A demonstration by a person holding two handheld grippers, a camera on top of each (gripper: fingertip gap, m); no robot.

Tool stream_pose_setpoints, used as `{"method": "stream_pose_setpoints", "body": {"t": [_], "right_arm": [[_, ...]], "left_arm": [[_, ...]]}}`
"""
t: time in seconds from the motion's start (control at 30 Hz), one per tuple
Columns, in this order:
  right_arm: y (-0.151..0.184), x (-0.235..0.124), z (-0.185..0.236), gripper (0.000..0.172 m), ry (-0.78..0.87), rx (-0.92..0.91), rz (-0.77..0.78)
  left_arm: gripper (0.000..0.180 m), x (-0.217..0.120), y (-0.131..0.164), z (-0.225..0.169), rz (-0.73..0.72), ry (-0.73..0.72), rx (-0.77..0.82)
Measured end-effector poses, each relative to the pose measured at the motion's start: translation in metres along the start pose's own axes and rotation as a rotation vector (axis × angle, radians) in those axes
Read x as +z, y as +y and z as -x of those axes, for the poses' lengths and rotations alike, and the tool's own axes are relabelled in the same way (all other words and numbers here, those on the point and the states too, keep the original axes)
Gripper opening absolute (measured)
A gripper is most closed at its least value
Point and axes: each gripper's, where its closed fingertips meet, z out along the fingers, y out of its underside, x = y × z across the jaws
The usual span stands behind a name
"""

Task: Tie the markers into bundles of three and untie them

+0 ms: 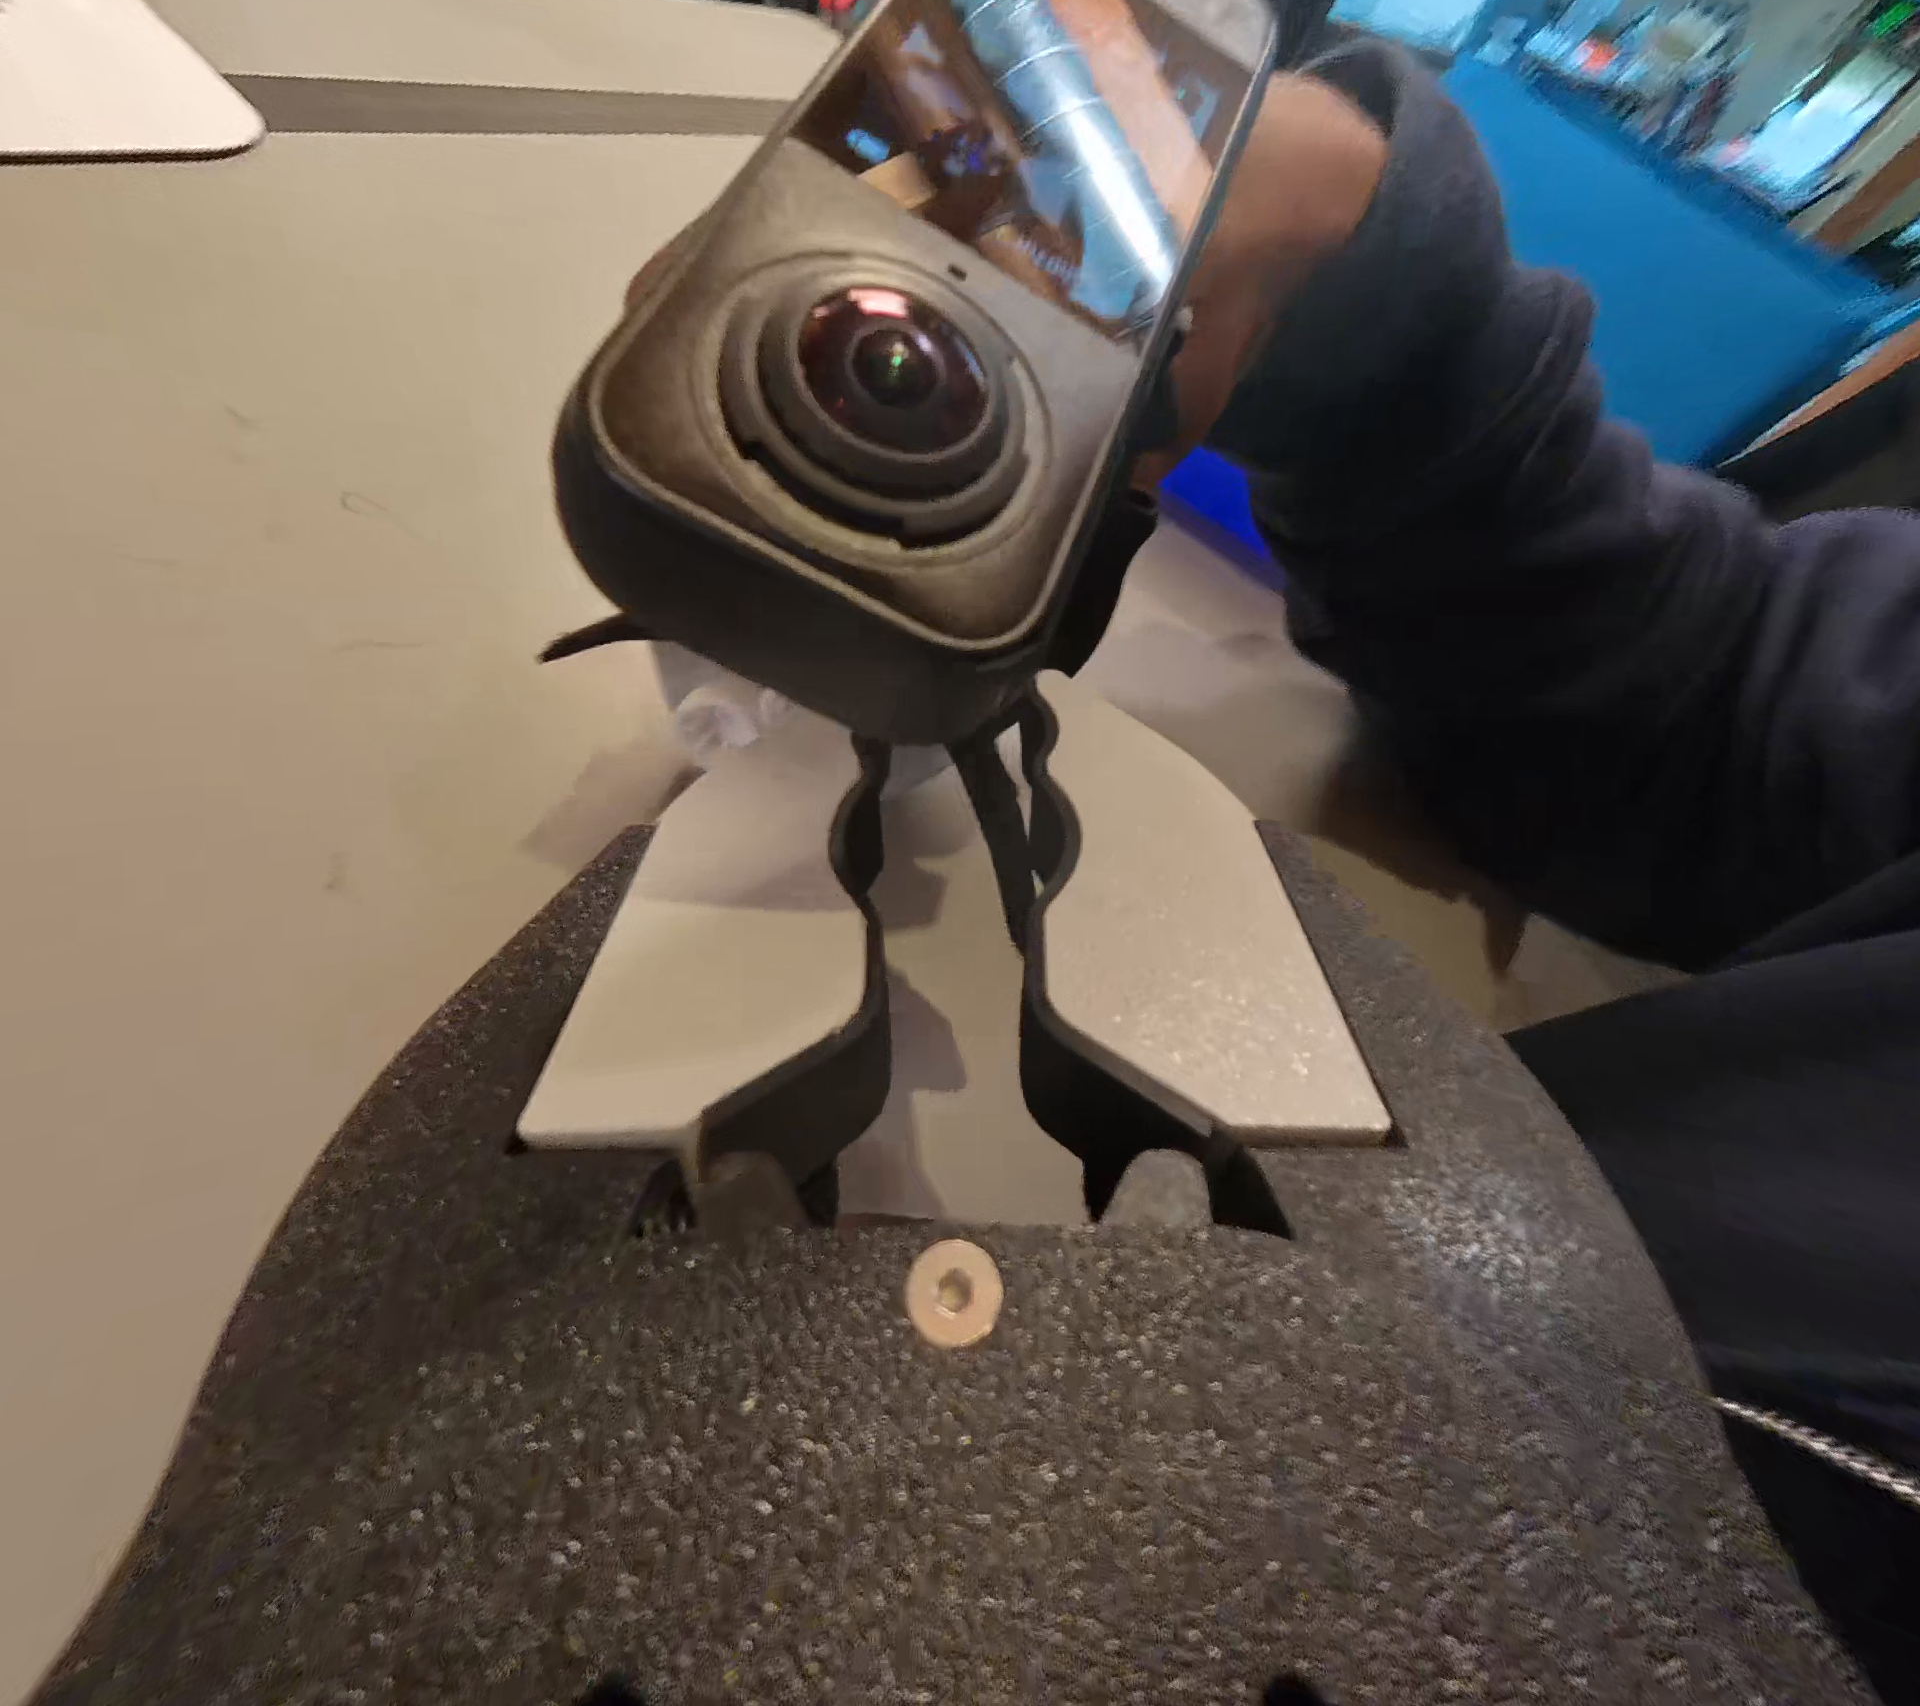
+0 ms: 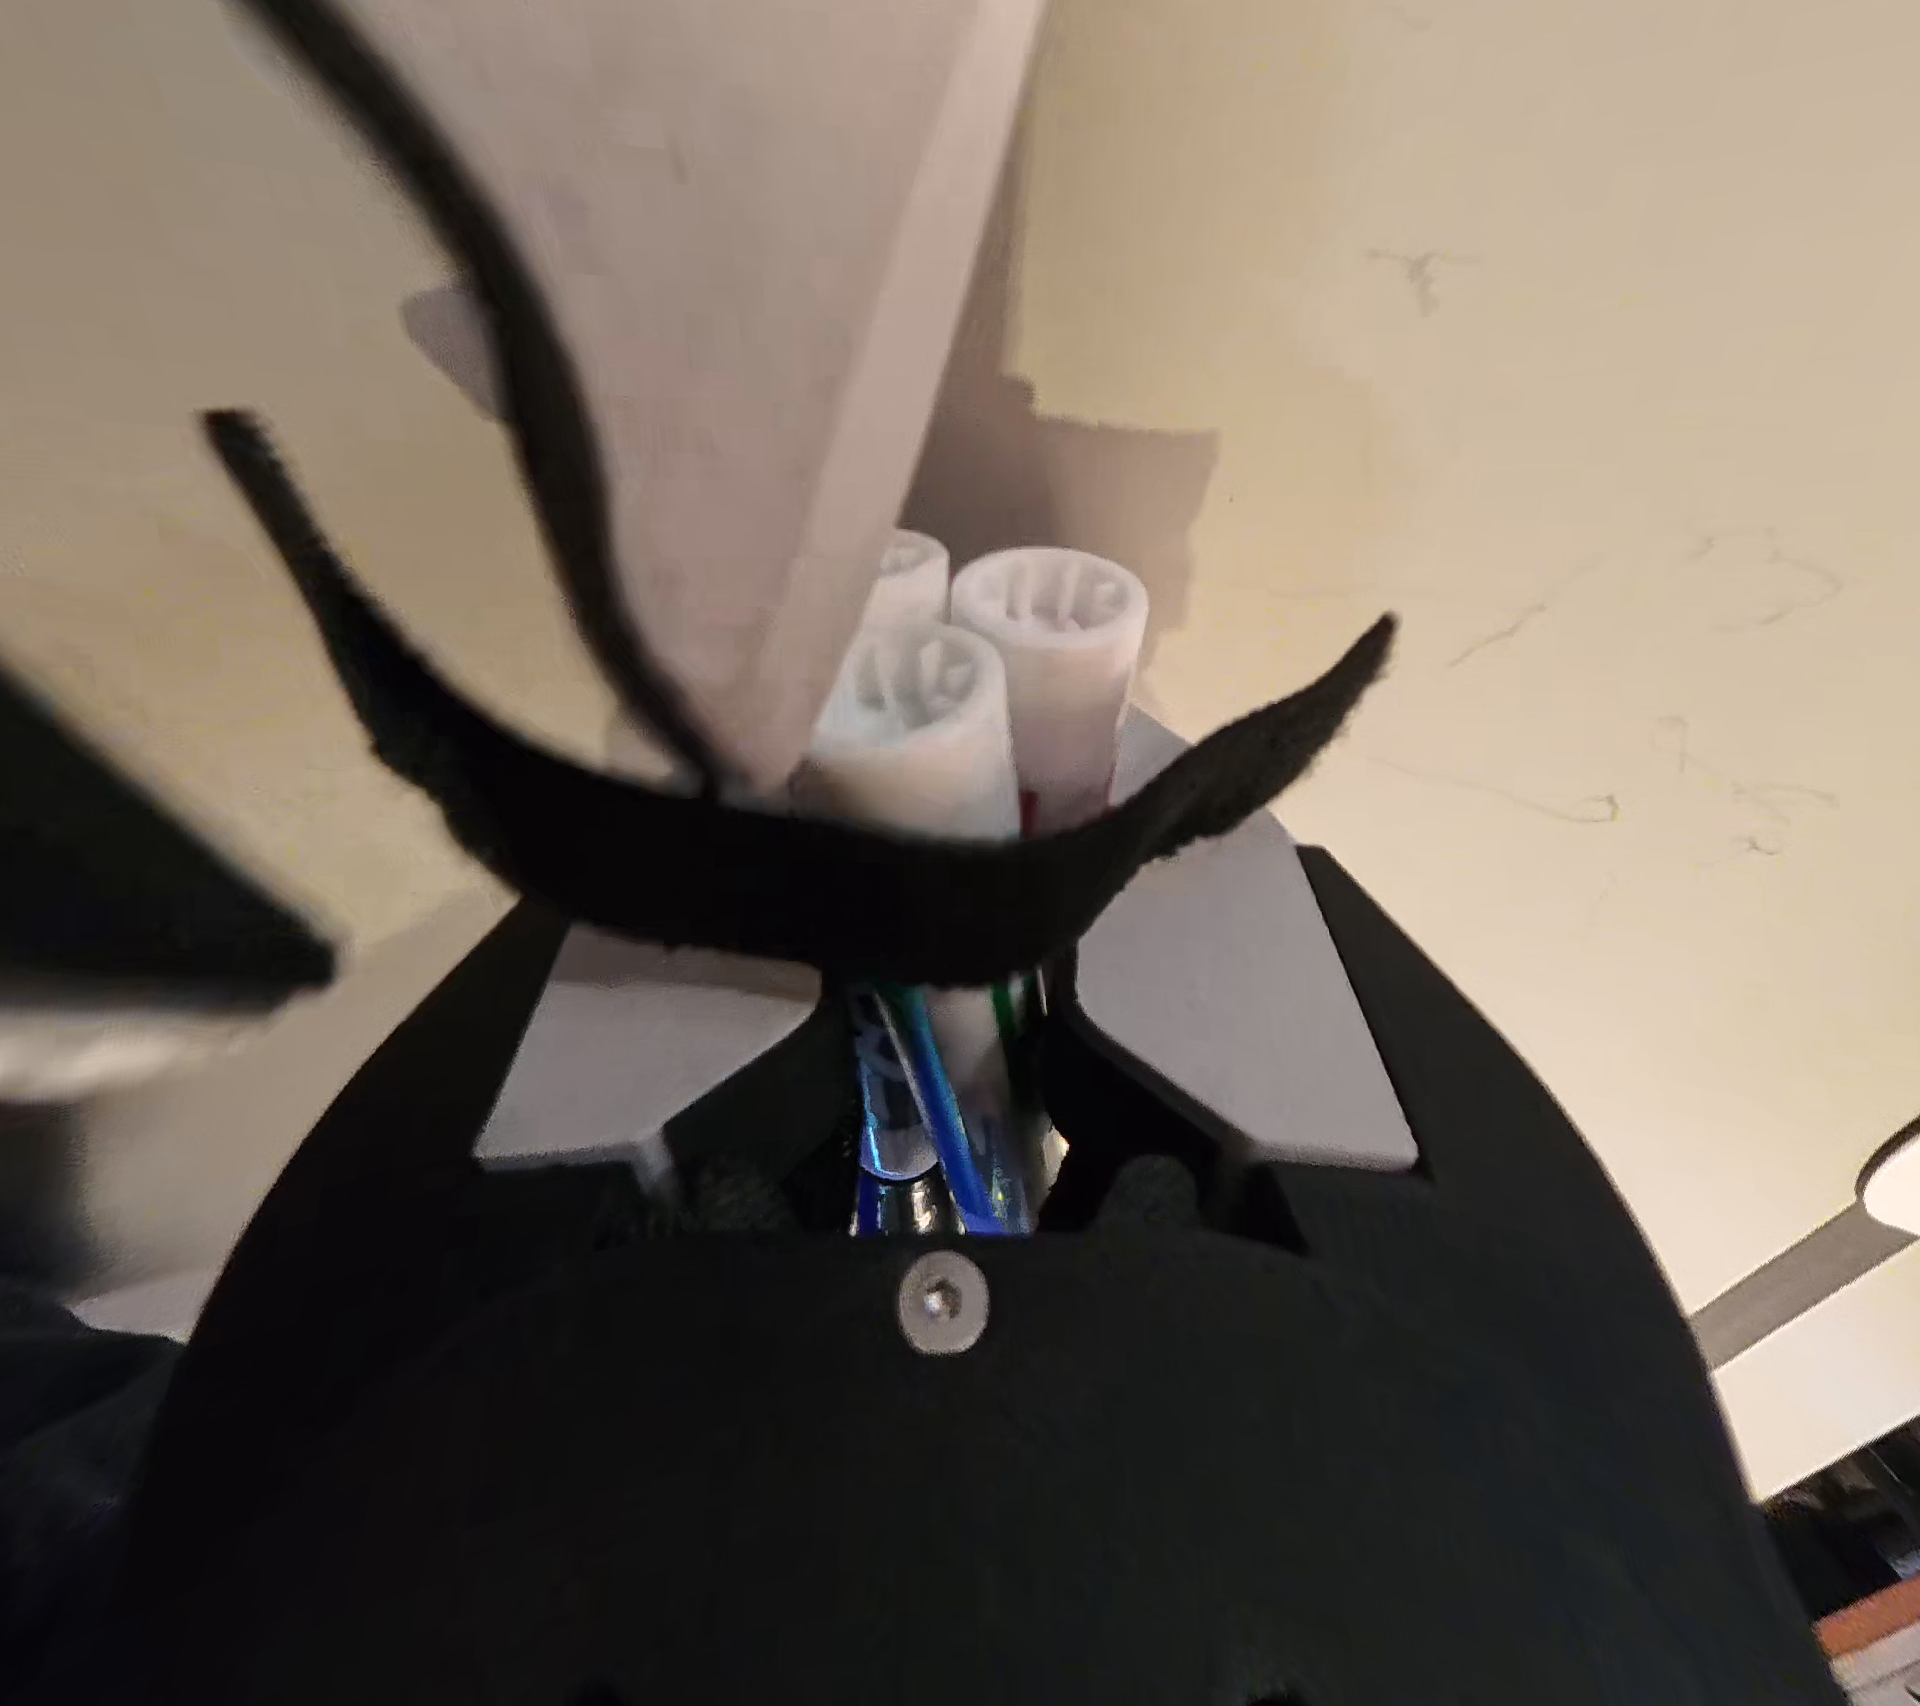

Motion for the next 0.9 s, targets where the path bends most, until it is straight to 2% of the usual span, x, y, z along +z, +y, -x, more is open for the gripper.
{"method": "stream_pose_setpoints", "body": {"t": [0.1, 0.37, 0.43, 0.53, 0.6, 0.73, 0.9], "right_arm": [[-0.002, 0.0, 0.002, 0.04, -0.003, -0.005, 0.001], [-0.003, -0.002, 0.002, 0.04, -0.006, 0.001, -0.005], [-0.002, -0.002, 0.003, 0.04, -0.009, 0.005, -0.004], [-0.003, -0.002, 0.003, 0.04, -0.015, 0.006, -0.008], [-0.004, -0.001, 0.003, 0.039, -0.016, 0.005, -0.01], [-0.005, -0.002, 0.003, 0.04, -0.012, 0.003, -0.016], [-0.007, -0.004, 0.002, 0.04, -0.007, 0.002, -0.034]], "left_arm": [[0.028, 0.001, -0.005, 0.001, -0.064, 0.025, -0.069], [0.029, -0.007, -0.006, 0.005, -0.133, 0.02, -0.024], [0.036, -0.01, -0.003, 0.01, -0.15, -0.016, 0.05], [0.06, -0.009, 0.008, 0.017, -0.136, -0.079, 0.173], [0.074, -0.008, 0.007, 0.014, -0.14, -0.07, 0.187], [0.082, -0.006, -0.001, 0.013, -0.185, -0.034, 0.19], [0.082, 0.002, -0.014, 0.023, -0.223, -0.007, 0.219]]}}
